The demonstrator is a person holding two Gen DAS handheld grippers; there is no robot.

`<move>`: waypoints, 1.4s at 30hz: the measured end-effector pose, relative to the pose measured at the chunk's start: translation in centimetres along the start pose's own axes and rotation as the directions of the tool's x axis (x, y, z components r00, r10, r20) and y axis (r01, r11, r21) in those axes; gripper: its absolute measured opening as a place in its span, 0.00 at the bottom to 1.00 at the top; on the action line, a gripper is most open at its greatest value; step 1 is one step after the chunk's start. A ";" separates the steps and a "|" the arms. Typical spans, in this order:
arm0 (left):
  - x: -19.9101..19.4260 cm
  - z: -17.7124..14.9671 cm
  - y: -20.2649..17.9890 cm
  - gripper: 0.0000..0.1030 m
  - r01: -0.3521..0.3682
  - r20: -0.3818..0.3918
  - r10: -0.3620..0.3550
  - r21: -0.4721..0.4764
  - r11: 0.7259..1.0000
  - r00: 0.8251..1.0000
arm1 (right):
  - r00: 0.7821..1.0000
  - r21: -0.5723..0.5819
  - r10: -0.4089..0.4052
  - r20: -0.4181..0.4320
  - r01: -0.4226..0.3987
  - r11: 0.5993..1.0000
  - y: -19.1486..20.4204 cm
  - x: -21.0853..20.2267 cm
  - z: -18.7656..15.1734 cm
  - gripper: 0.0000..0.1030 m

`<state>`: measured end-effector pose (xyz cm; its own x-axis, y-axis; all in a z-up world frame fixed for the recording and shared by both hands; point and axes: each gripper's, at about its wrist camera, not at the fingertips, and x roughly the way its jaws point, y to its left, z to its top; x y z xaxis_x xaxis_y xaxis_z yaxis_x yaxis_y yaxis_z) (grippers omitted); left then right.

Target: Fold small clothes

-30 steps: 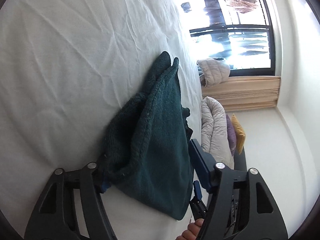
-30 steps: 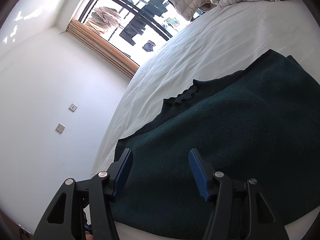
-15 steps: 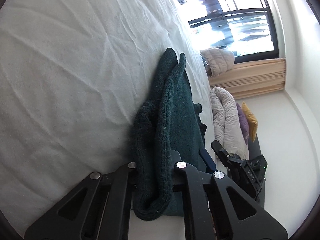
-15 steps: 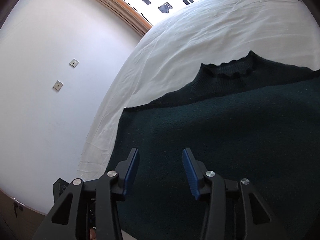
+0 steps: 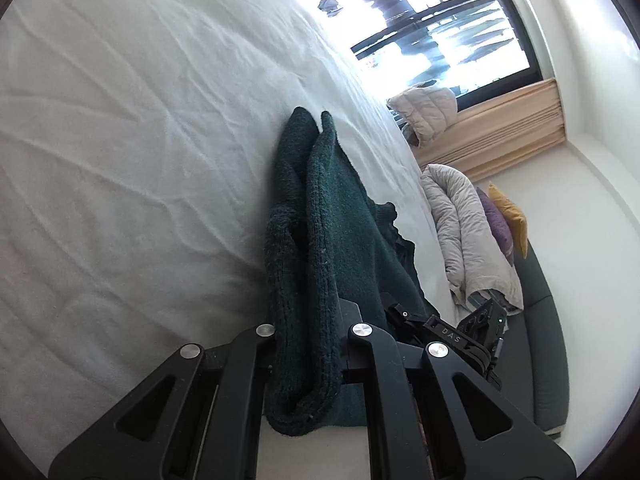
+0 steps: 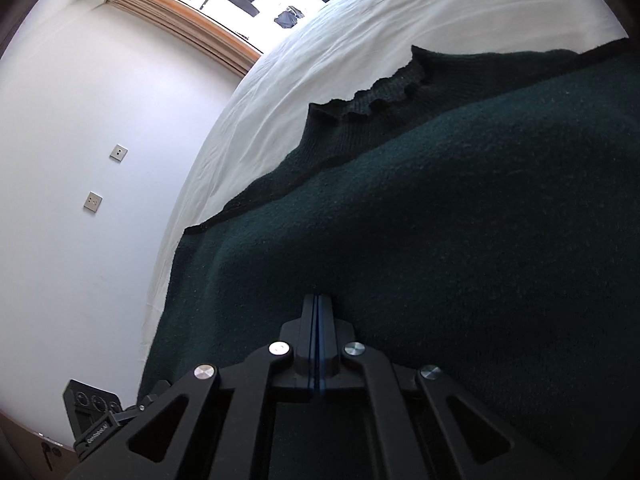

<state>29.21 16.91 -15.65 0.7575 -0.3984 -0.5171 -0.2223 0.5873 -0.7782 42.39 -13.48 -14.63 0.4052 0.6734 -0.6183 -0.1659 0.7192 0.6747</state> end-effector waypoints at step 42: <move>5.0 -14.3 -18.2 0.06 -0.125 0.020 0.165 0.740 0.660 0.986 | 0.919 0.035 0.394 -0.023 -0.394 0.919 -0.2 -4.9 7.1 0.13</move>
<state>28.26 -5.83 -9.11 0.7225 -0.2823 -0.6311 0.2129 0.9593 -0.1854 46.76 -18.13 -8.86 0.2864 0.9062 -0.3110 -0.2808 0.3897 0.8771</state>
